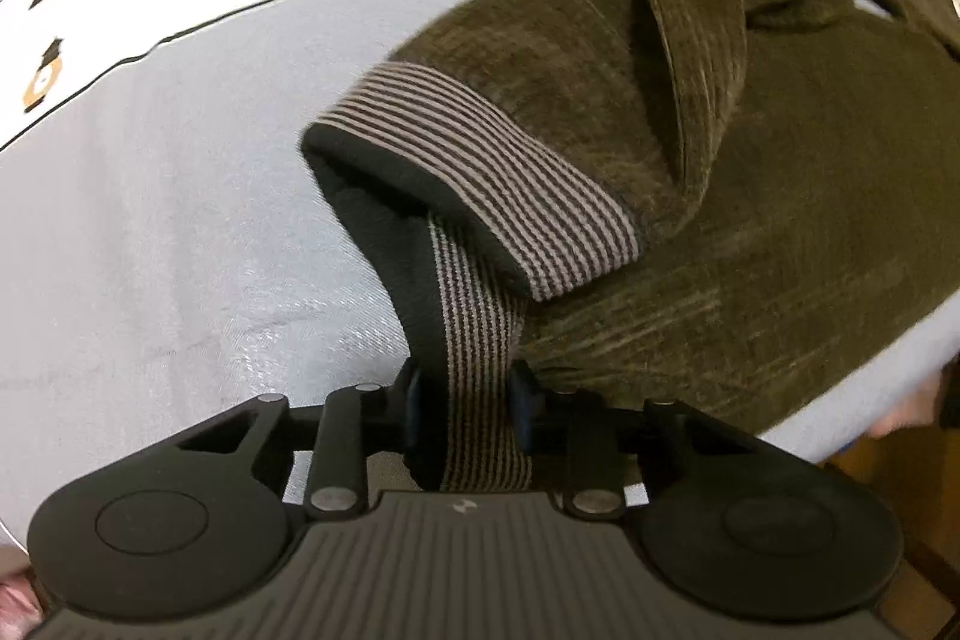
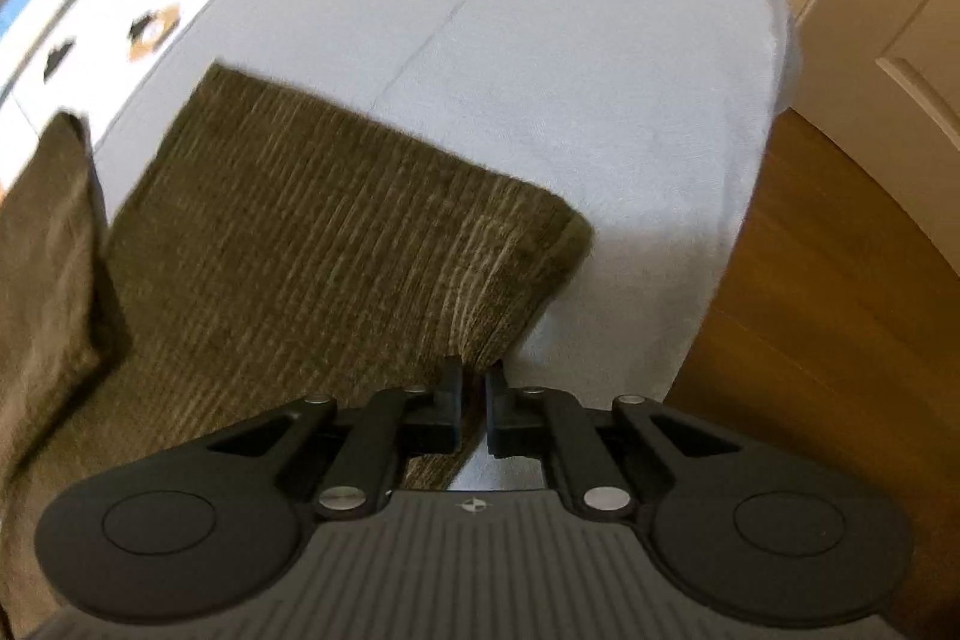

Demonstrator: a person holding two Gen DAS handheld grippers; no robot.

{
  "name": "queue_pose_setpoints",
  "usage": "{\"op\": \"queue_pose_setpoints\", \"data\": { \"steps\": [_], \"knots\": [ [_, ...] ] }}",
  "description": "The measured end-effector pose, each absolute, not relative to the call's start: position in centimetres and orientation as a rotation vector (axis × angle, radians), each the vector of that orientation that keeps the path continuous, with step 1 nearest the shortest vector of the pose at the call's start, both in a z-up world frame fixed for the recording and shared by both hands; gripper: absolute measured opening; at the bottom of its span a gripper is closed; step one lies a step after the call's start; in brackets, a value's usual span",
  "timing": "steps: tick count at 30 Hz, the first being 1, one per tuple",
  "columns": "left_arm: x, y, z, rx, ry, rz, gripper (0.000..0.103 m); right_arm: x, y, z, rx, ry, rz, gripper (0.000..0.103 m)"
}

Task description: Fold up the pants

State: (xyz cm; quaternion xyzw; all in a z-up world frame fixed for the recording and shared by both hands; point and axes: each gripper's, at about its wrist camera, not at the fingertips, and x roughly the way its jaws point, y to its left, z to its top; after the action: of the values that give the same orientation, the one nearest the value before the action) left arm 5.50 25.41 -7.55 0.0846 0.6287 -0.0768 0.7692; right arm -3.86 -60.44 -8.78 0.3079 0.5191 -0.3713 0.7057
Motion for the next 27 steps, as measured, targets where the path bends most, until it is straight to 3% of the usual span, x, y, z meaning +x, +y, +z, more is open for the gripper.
{"op": "queue_pose_setpoints", "data": {
  "steps": [3,8,13,22,25,27],
  "knots": [
    [5.8,26.2,-5.8,0.149,1.289,-0.125,0.049,-3.5,-59.7,-7.0,0.648,1.085,-0.859,0.013],
    [6.2,26.9,-1.6,0.034,1.112,-0.043,0.048,-2.7,-57.8,-2.8,0.527,0.874,-0.879,0.019],
    [6.1,23.0,-0.3,0.174,1.036,-0.108,0.047,-0.8,-55.7,-0.4,0.46,0.728,-0.769,0.019],
    [7.8,21.9,3.1,0.21,0.871,0.105,0.048,6.0,-50.1,-1.3,0.592,0.798,-0.344,0.019],
    [8.9,21.1,3.4,0.093,0.908,-0.036,0.049,8.7,-48.8,-3.6,0.73,0.889,-0.283,0.022],
    [9.0,20.0,2.9,0.064,0.974,-0.177,0.054,9.8,-48.3,-5.2,0.788,0.954,-0.287,0.026]
  ]
}}
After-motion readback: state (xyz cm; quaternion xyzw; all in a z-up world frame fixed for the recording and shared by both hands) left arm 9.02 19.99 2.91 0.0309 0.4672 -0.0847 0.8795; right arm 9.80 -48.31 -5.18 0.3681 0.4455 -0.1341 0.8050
